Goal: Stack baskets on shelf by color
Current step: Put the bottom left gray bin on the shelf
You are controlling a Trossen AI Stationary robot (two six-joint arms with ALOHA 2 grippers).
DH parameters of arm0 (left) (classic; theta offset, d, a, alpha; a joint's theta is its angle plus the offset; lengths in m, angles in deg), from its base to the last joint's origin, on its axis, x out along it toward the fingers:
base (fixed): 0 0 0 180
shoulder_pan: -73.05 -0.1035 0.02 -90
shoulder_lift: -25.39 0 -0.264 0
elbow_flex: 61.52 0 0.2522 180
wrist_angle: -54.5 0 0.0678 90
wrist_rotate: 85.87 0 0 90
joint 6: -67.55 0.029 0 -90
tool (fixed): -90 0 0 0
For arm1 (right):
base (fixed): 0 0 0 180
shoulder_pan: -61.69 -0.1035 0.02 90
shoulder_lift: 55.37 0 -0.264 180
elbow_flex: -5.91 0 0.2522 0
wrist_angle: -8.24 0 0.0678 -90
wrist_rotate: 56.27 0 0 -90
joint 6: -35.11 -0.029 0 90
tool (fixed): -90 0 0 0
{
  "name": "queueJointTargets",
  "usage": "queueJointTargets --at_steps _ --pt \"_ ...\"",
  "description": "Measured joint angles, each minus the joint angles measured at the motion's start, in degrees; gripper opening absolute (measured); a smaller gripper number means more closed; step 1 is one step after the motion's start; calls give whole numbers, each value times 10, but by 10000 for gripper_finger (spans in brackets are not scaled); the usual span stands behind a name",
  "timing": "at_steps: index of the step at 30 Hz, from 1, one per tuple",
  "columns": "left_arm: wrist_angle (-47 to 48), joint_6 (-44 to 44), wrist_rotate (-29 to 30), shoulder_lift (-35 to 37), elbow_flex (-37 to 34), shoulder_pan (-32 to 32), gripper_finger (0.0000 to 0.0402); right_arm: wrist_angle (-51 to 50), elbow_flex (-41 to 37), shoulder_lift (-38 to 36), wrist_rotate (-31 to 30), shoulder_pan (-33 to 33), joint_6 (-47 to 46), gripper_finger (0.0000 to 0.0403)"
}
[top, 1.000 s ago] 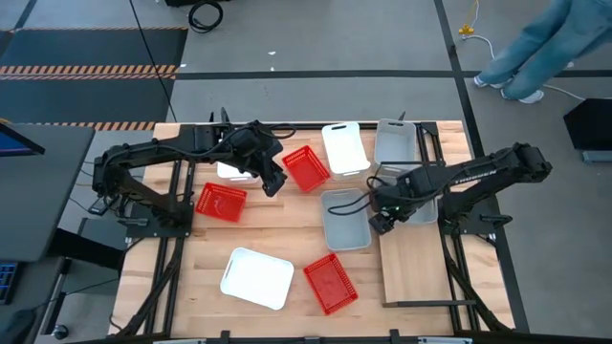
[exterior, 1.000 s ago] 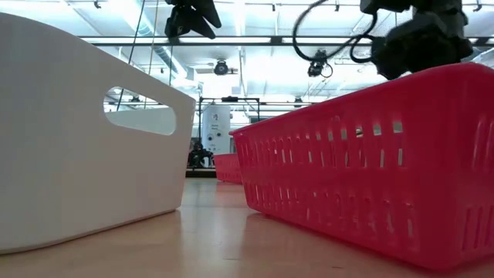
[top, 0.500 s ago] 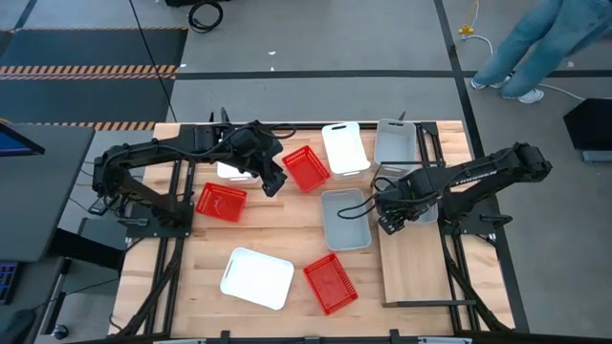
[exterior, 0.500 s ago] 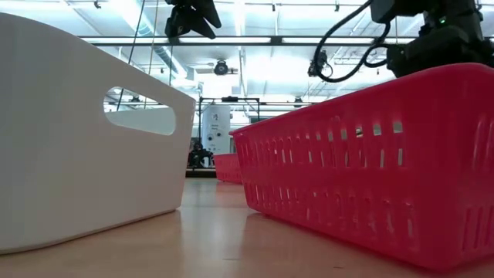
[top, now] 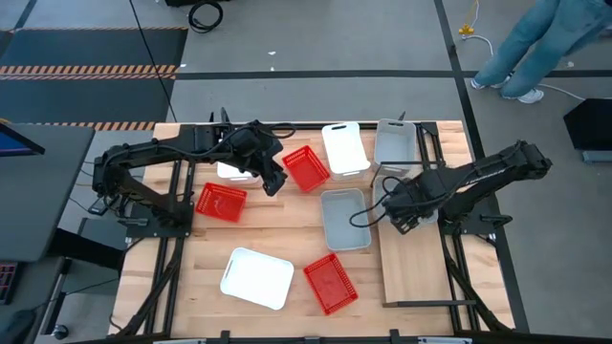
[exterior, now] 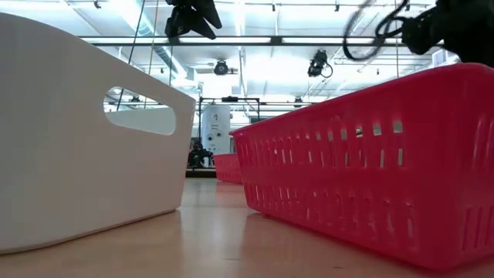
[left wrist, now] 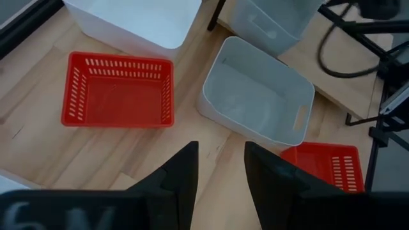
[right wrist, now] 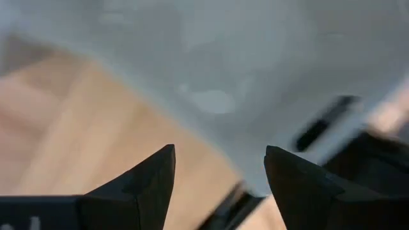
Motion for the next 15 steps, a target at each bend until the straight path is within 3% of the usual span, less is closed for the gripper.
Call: queueJointTargets --at_steps 15 --pt "-12 -16 2 0 0 12 133 -9 -112 -19 -2 32 37 234"
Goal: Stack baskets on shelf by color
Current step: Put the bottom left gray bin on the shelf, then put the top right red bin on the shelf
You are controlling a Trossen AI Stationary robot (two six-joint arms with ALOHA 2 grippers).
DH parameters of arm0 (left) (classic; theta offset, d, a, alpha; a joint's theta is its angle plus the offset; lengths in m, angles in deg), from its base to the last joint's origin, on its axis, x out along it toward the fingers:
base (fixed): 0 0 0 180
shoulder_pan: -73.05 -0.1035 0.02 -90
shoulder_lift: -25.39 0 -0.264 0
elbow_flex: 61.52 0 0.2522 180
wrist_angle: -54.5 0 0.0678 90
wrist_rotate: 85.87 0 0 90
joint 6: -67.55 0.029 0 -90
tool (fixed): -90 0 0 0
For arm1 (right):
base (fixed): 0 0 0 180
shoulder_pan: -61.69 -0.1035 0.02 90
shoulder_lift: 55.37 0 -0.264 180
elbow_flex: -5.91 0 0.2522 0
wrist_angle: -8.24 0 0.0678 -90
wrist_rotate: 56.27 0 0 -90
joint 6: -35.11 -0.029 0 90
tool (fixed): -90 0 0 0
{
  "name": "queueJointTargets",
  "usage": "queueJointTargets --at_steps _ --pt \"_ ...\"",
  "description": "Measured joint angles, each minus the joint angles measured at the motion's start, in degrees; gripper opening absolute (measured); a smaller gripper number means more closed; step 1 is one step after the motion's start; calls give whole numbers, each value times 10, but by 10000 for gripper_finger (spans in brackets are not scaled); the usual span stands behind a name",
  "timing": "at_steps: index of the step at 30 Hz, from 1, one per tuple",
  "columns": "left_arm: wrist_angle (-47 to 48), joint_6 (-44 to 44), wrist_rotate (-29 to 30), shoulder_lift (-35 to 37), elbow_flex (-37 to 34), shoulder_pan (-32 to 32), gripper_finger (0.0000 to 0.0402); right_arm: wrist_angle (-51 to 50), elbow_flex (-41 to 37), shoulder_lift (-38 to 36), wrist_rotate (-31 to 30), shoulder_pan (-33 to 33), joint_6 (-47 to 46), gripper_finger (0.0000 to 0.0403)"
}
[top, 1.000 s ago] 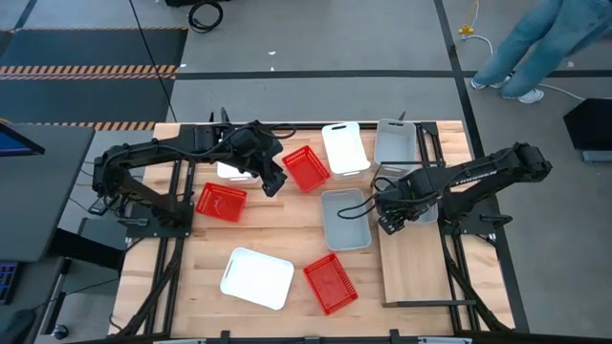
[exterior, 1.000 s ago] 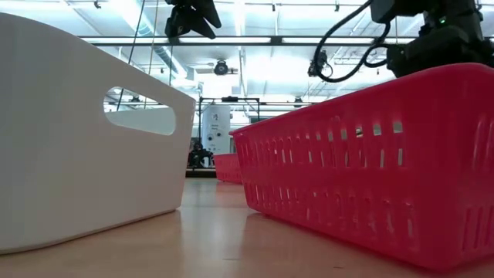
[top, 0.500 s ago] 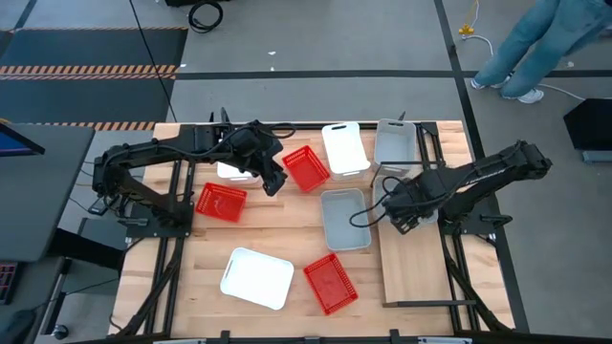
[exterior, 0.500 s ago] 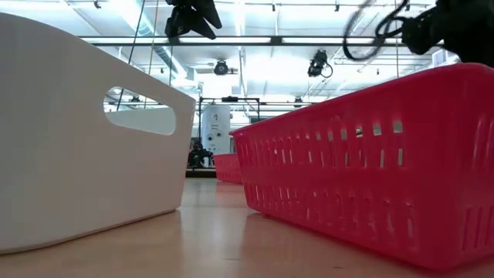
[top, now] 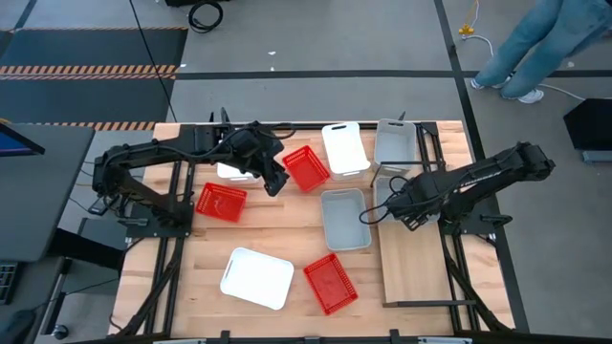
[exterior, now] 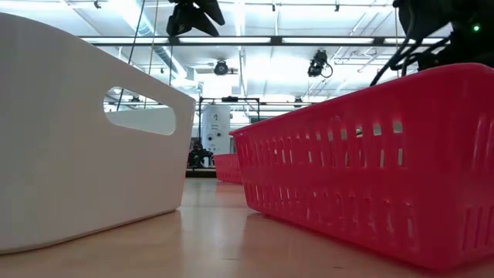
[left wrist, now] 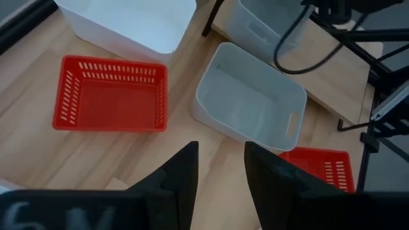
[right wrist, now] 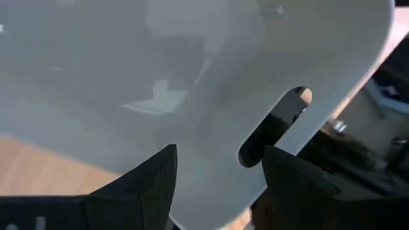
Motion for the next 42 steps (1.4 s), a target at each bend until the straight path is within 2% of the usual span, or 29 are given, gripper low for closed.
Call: queueJointTargets --at_steps 8,14,21,25,27,29,31,34,42 --pt "16 -13 11 0 0 25 133 14 -21 0 -31 1 1 233" --pt "18 -25 17 0 0 27 133 9 -6 -6 -27 7 -5 233" --pt "18 -24 19 0 0 27 133 -2 80 -40 -52 9 -10 233" --pt "31 11 25 0 0 27 133 26 150 -50 -58 7 -2 233" --pt "46 42 51 -1 0 27 133 75 179 -46 -74 4 32 233" --pt "57 71 101 -8 0 27 133 142 202 -34 -93 3 91 232" --pt "61 95 137 -20 0 20 133 200 217 -16 -102 6 148 231" --pt "42 107 128 -45 0 2 135 231 236 13 -101 12 186 229" --pt "8 151 111 -157 0 -16 180 219 276 14 -80 -16 95 228"
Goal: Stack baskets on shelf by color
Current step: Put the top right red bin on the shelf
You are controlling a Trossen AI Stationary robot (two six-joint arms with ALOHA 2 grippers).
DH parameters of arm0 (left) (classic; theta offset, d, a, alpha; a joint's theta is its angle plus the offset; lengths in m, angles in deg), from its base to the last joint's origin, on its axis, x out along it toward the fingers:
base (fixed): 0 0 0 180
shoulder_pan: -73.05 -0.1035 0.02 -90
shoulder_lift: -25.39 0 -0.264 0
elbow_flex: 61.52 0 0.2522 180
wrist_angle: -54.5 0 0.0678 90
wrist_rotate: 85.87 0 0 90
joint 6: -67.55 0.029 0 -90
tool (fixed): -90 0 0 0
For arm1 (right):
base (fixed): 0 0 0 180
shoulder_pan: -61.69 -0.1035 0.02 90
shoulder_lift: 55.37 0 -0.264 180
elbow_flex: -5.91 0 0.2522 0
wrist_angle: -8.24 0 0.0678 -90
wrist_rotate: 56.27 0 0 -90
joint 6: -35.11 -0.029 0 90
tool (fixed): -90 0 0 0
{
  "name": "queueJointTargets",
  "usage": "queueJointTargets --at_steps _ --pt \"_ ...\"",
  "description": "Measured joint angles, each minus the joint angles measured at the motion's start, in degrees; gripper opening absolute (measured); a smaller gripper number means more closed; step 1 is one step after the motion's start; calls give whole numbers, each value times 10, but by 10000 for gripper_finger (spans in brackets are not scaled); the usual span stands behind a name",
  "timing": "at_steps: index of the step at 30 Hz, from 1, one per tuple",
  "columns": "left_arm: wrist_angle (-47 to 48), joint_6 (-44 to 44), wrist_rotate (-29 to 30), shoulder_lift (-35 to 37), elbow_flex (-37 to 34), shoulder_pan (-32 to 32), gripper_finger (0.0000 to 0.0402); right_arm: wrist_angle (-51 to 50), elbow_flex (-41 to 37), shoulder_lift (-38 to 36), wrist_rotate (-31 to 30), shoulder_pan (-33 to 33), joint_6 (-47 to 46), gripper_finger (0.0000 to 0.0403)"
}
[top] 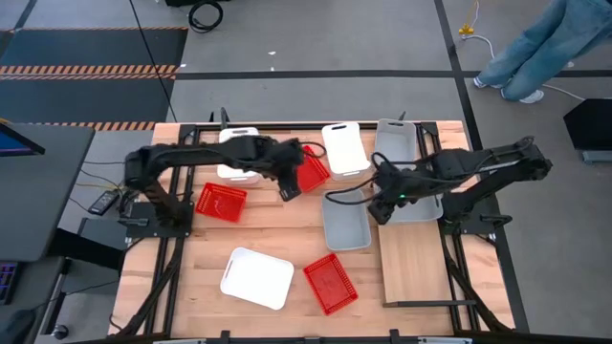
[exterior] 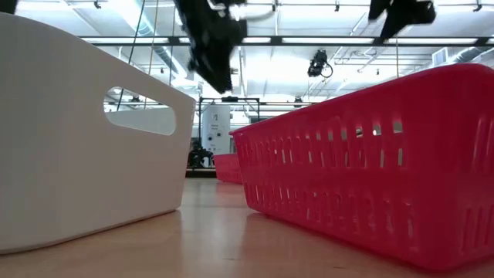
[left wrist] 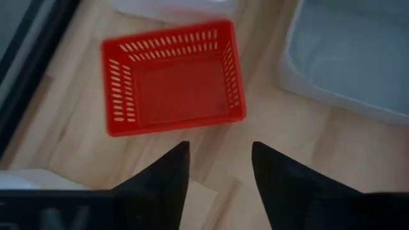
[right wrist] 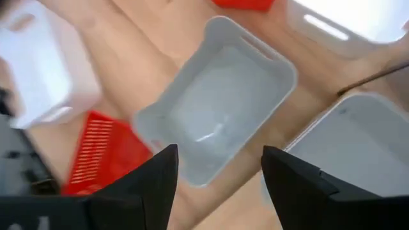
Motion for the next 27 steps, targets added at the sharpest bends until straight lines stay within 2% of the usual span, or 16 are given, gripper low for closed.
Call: queueJointTargets --at_steps 7,12,27 --pt "-51 1 -1 -81 -1 1 232 -35 68 -11 -46 -66 -63 216" --pt "-87 12 -2 -110 -1 14 255 -65 90 -11 -50 -98 -97 213" --pt "-133 16 16 -201 0 16 263 -78 92 -13 -27 -154 -169 213"
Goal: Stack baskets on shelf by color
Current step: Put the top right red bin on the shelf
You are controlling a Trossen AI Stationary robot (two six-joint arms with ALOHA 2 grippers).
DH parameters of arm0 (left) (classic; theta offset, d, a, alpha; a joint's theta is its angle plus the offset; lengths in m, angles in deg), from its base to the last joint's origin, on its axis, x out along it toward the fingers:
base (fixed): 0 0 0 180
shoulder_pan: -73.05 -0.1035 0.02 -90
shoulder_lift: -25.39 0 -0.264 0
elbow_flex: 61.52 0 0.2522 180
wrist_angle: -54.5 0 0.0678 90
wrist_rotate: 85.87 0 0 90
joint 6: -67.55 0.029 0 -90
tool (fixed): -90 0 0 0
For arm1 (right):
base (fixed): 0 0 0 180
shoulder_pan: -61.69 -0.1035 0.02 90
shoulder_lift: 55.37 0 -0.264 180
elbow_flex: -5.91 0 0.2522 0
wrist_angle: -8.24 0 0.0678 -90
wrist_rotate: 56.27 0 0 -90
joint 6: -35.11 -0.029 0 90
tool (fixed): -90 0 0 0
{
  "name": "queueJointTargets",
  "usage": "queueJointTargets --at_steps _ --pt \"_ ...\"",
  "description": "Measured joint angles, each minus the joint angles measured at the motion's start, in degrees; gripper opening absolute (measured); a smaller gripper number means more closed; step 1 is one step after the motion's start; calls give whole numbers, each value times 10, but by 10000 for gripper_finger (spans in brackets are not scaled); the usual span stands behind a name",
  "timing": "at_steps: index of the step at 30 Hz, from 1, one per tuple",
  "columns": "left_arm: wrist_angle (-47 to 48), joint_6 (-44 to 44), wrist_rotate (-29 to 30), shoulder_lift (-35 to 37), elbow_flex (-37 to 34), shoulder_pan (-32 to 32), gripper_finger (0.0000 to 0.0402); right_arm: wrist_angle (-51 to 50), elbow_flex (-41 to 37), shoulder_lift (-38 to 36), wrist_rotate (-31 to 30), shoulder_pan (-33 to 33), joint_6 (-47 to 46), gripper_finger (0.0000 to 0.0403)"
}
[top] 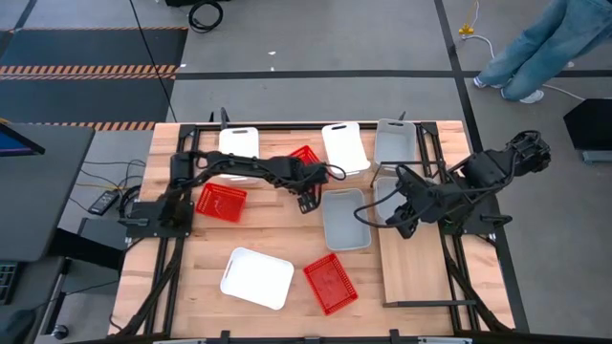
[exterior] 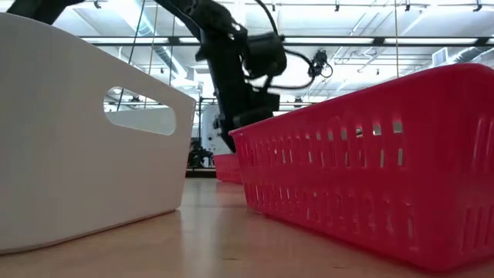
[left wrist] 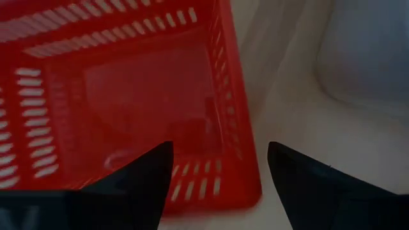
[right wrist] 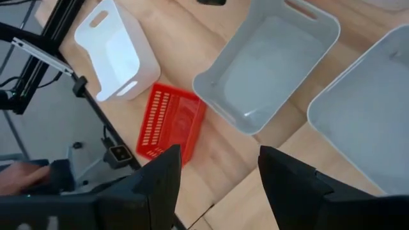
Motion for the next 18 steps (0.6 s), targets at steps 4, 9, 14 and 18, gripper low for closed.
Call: queueJointTargets --at_steps 4,9,14,18 --pt "-11 -2 -3 -13 0 0 257 -3 0 0 11 -7 -7 213" --pt "7 -13 -2 -14 0 1 199 -12 0 0 12 -11 2 213" --pt "72 -6 -13 -9 0 2 73 -15 0 0 -7 -11 26 213" --pt "141 16 -46 9 0 9 13 -16 0 0 -37 -10 36 213"
